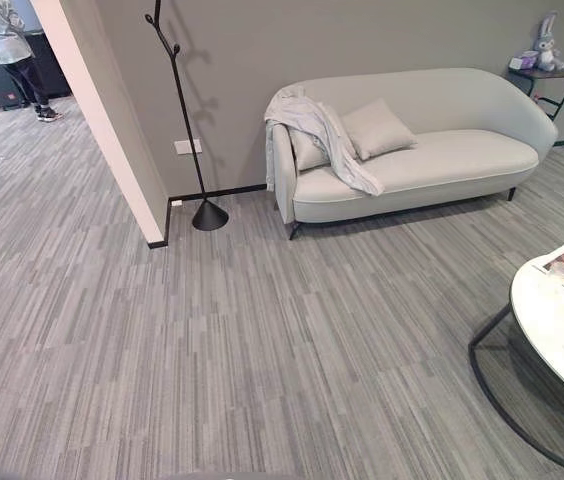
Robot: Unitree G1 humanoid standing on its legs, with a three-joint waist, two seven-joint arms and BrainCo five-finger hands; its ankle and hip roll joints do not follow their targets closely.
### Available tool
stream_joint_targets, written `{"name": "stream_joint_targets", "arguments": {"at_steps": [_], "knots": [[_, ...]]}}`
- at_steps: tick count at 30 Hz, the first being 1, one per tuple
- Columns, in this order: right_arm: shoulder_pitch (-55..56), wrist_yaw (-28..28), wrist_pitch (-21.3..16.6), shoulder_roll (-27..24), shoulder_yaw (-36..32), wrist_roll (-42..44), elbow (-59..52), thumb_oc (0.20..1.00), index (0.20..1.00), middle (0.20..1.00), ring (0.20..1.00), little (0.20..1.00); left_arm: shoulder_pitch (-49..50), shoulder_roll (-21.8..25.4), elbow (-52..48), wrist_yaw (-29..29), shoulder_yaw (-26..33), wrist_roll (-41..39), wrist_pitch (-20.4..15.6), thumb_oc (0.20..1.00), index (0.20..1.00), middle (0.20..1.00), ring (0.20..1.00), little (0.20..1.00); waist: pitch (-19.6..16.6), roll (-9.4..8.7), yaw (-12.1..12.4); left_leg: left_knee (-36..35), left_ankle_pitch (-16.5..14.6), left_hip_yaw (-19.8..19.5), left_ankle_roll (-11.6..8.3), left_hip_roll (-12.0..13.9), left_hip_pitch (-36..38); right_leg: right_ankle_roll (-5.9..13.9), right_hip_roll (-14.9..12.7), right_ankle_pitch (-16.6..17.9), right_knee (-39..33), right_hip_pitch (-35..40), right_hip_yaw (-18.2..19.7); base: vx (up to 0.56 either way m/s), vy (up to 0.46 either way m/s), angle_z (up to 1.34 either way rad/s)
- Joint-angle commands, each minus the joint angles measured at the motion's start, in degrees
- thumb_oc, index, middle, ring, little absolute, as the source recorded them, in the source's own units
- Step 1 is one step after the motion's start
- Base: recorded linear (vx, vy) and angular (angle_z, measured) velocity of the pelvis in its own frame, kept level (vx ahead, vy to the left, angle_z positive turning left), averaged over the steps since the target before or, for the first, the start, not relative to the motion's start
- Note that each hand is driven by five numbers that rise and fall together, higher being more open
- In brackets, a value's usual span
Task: Hang the clothes on the sofa on the clothes rack.
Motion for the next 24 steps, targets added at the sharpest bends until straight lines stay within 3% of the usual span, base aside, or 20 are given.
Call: {"name": "stream_joint_targets", "arguments": {"at_steps": [1,7,10,15,24], "knots": [[-3.88,-1.62,-0.82,0.89,-1.47,0.66,4.25,1.000,1.000,1.000,1.000,1.000,-2.59,-1.61,1.59,-0.19,-1.99,-0.37,-0.71,1.000,1.000,1.000,1.000,1.000,-0.04,-0.01,1.43,-7.14,4.62,-2.14,-3.36,2.64,3.23,5.64,-1.93,7.41,-12.92,6.44,-1.21,0.00,0.000,0.00],[-3.61,-0.31,-0.73,2.06,2.85,-3.33,3.25,1.000,1.000,1.000,1.000,1.000,-3.24,-1.67,1.27,-1.04,-6.15,4.05,-1.07,1.000,1.000,1.000,1.000,1.000,0.10,-0.15,0.54,-7.14,4.53,-1.93,-3.30,2.52,3.08,5.69,-2.12,7.70,-13.10,6.19,-0.62,0.00,-0.003,-0.01],[-3.52,1.19,-0.77,3.19,8.38,-9.74,1.76,1.000,1.000,1.000,1.000,1.000,-3.56,-1.56,0.94,-2.78,-9.98,8.20,-1.15,1.000,1.000,1.000,1.000,1.000,0.44,-0.54,-0.29,-7.14,4.36,-1.39,-3.17,2.58,3.34,5.55,-2.12,7.64,-13.10,6.13,0.05,0.00,-0.024,-0.10],[-3.72,3.46,-0.53,5.07,14.83,-16.20,-0.93,1.000,1.000,1.000,1.000,1.000,-4.54,-1.55,0.07,-2.35,-11.36,9.11,-1.97,1.000,1.000,1.000,1.000,1.000,0.71,-1.12,-0.75,-7.14,4.22,-1.29,-3.08,2.81,3.72,5.41,-2.15,7.29,-13.10,6.22,0.69,0.00,-0.005,-0.01],[-3.30,4.81,-0.59,5.49,16.67,-17.70,-1.85,1.000,1.000,1.000,1.000,1.000,-5.19,-1.31,0.35,-2.11,-12.19,11.35,-2.31,1.000,1.000,1.000,1.000,1.000,1.09,-1.59,-1.42,-7.14,3.93,-0.93,-3.06,2.97,4.09,5.37,-1.98,6.91,-13.10,6.36,1.64,0.02,-0.016,-0.03]]}}
